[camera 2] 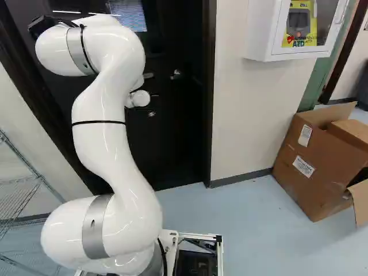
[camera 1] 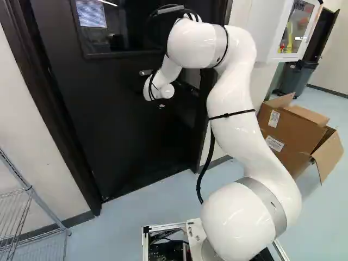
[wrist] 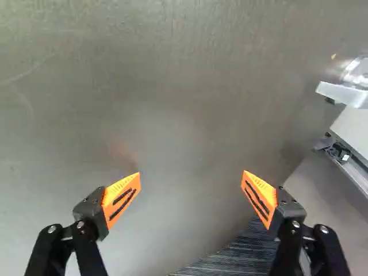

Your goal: Open the door and move inside

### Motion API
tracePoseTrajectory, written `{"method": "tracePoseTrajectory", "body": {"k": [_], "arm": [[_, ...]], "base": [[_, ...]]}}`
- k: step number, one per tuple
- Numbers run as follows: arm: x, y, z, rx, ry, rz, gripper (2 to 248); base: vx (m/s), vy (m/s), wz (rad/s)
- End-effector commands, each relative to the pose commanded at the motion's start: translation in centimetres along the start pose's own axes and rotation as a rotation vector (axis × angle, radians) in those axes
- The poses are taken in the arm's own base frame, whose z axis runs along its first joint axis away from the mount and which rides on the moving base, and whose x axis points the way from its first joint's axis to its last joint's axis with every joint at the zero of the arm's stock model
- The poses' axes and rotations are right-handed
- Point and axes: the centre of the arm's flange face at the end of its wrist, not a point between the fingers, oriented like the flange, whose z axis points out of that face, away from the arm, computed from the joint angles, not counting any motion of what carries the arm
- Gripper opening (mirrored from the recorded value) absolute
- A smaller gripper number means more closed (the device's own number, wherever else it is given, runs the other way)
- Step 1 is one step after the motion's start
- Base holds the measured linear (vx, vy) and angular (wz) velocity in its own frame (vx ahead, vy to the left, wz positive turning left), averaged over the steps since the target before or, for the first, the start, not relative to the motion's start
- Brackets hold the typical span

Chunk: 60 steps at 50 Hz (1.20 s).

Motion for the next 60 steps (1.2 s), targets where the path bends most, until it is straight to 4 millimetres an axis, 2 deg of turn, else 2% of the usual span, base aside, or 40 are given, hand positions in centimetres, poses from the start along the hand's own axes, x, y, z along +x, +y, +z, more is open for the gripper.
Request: {"method": "tracePoseTrajectory", "body": {"k": [60], "arm": [[-2.3,2.4,-12.1,-0.049,-0.085,0.027,247]], "base": [[0.000,0.000,0.000]]}}
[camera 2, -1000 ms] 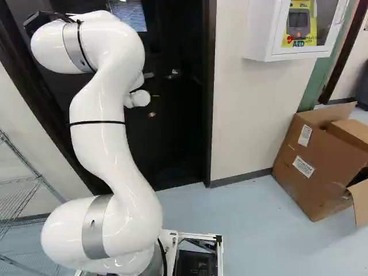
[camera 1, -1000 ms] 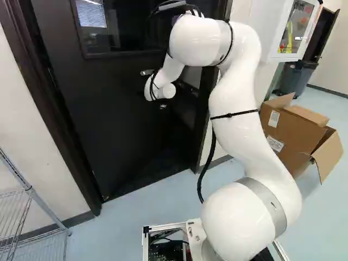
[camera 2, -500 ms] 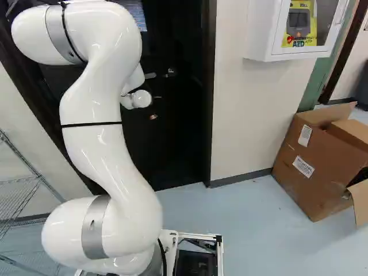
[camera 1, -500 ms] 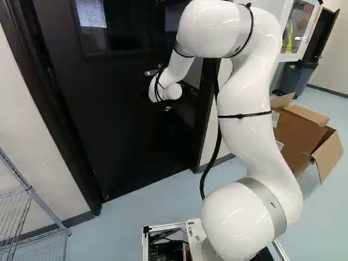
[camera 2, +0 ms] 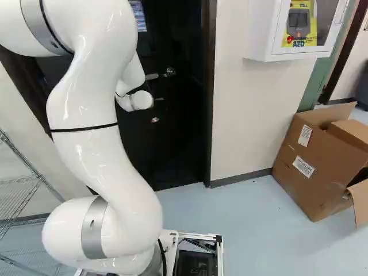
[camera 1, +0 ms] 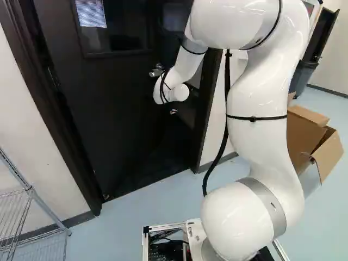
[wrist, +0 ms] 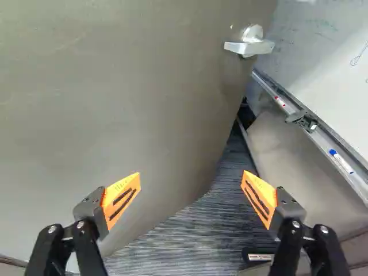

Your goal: Open the door and move inside

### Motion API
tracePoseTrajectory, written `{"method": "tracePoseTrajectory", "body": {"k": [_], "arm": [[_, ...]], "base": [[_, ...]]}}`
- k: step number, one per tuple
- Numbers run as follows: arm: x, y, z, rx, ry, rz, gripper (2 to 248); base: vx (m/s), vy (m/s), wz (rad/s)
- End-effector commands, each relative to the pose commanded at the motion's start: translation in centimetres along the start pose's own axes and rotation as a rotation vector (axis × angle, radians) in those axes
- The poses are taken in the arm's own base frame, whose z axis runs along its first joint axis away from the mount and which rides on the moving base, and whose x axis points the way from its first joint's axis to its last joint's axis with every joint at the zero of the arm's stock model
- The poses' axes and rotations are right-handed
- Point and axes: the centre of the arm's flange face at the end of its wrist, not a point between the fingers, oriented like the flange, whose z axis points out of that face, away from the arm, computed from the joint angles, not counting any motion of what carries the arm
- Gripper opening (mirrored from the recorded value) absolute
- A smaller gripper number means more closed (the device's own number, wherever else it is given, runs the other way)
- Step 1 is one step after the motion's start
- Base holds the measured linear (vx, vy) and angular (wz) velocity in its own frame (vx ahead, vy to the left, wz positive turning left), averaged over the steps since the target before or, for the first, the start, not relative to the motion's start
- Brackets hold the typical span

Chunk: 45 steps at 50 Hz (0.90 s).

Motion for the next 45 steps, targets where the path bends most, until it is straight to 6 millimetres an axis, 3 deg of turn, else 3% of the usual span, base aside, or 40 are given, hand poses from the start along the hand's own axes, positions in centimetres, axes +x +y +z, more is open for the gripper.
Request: {"method": "tracePoseTrajectory", "body": {"k": [45], "arm": [[-3.1,2.6,-8.9,-0.116,-0.038,0.109,247]], "base": [[0.000,0.000,0.000]]}}
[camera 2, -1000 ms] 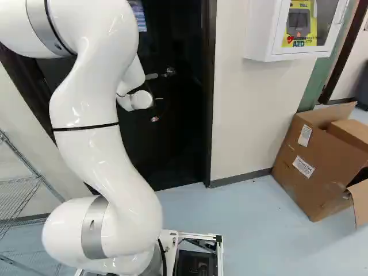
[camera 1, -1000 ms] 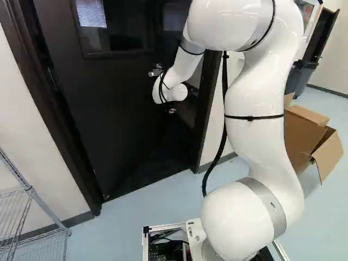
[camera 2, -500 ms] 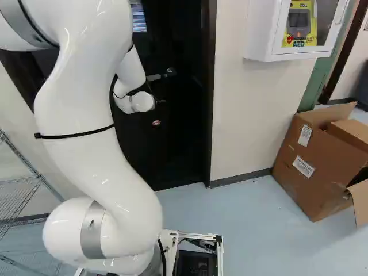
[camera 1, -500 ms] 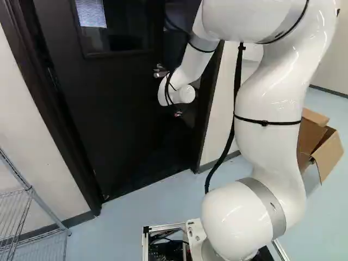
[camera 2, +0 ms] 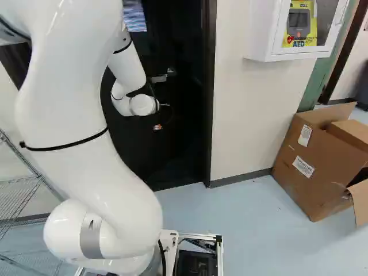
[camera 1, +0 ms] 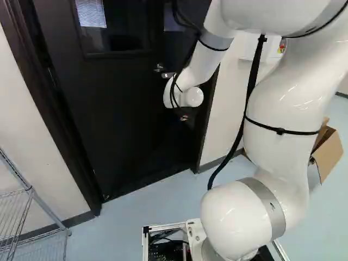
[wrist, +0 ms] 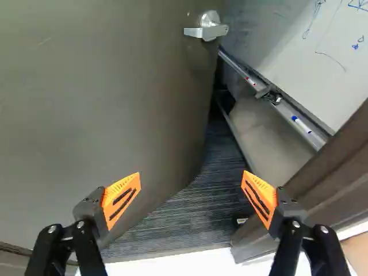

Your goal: Open the door and move inside

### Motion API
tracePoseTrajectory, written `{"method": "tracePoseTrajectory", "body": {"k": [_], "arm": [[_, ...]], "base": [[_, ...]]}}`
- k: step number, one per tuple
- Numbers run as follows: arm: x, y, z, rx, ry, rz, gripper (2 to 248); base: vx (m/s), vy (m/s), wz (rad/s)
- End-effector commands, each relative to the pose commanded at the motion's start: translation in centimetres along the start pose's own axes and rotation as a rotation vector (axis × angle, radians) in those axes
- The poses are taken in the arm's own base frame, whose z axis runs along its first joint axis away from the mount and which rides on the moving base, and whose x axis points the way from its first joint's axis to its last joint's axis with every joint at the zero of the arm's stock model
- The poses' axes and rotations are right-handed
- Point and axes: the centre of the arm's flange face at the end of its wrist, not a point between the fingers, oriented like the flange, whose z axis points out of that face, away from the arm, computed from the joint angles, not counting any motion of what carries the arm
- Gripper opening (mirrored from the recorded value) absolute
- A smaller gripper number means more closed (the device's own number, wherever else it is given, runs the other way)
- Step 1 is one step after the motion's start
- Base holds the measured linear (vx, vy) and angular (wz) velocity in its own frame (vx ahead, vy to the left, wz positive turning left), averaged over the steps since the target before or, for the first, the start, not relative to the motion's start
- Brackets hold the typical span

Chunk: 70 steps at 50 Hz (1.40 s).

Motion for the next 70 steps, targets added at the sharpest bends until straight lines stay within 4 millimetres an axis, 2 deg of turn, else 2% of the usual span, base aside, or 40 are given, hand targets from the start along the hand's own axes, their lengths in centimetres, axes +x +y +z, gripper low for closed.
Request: {"method": "tracePoseTrajectory", "body": {"k": [21,57,70], "arm": [[-1.6,1.3,-3.9,-0.021,0.002,0.001,247],[-4.5,2.3,-10.5,0.035,0.030,-0.130,247],[-4.9,2.6,-11.3,0.026,0.030,-0.127,247]], "base": [[0.000,0.000,0.000],[0.000,0.000,0.000],[0.000,0.000,0.000]]}}
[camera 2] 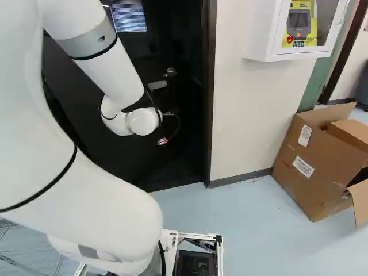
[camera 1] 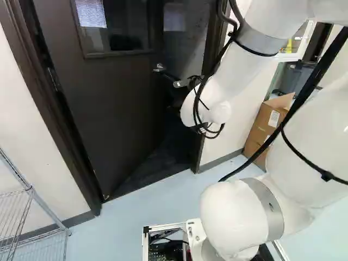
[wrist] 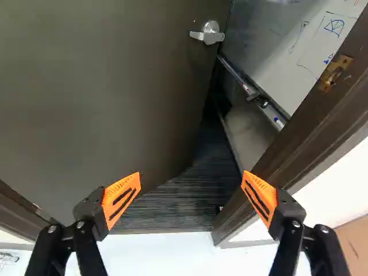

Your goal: Open the door and move inside

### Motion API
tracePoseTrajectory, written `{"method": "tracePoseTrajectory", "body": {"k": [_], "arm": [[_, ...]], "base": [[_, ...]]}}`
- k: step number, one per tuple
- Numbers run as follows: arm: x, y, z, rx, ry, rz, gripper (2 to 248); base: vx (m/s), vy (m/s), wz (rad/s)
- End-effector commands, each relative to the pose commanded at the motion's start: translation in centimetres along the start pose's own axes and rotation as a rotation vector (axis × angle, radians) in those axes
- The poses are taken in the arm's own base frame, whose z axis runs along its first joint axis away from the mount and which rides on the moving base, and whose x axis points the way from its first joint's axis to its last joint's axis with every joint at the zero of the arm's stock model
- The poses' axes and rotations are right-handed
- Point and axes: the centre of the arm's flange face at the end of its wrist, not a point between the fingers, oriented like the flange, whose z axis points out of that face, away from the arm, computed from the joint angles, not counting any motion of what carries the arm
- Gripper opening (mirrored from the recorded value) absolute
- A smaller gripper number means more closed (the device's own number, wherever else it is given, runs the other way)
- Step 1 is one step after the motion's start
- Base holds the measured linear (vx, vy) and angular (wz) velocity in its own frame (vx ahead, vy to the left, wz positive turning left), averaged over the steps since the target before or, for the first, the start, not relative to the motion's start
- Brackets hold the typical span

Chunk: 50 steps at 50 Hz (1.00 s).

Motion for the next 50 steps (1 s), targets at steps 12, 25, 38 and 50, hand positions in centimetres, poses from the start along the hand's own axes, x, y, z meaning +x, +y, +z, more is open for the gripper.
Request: {"method": "tracePoseTrajectory", "body": {"k": [12,25,38,50], "arm": [[-0.02,0.01,-0.03,0.000,0.000,0.000,247],[-0.02,0.01,-0.03,0.000,0.000,0.000,247],[-0.02,0.01,-0.03,0.000,0.000,0.000,247],[-0.02,0.01,-0.03,0.000,0.000,0.000,247]], "base": [[0.000,0.000,0.000],[0.000,0.000,0.000],[0.000,0.000,0.000],[0.000,0.000,0.000]]}}
